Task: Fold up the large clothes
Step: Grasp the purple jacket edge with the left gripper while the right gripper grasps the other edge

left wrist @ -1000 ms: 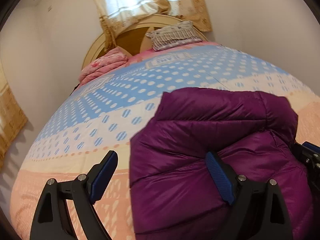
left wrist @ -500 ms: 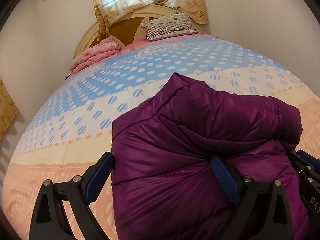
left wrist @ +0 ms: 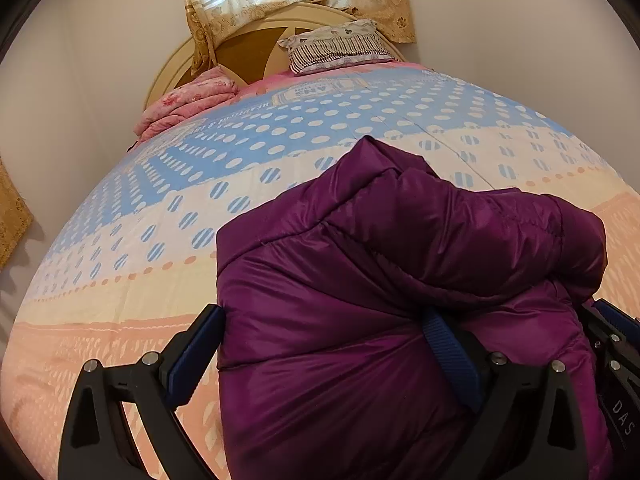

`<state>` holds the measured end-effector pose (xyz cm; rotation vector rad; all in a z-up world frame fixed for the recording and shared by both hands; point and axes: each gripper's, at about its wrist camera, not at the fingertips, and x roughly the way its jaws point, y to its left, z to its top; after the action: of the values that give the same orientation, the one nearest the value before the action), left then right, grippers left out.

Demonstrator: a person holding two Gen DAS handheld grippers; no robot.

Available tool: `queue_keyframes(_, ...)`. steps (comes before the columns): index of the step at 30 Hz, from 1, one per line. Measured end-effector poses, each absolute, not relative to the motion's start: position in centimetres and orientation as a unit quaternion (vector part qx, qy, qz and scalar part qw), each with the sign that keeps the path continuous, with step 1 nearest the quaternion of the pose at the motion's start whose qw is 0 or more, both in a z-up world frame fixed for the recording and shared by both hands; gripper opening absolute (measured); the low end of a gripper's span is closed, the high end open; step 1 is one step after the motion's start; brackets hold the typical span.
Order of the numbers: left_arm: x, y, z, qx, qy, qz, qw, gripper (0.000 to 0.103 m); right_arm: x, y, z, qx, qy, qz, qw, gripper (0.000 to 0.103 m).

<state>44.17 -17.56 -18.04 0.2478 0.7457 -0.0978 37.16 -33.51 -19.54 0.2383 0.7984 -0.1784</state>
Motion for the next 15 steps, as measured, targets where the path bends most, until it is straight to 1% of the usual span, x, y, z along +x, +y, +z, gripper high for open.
queue_keyframes(15, 44.43, -17.34, -18.26, 0.117, 0.368, -0.052, 0.921, 0.100, 37.16, -32.63, -19.63, 0.100, 0.388, -0.104, 0.910, 0.031)
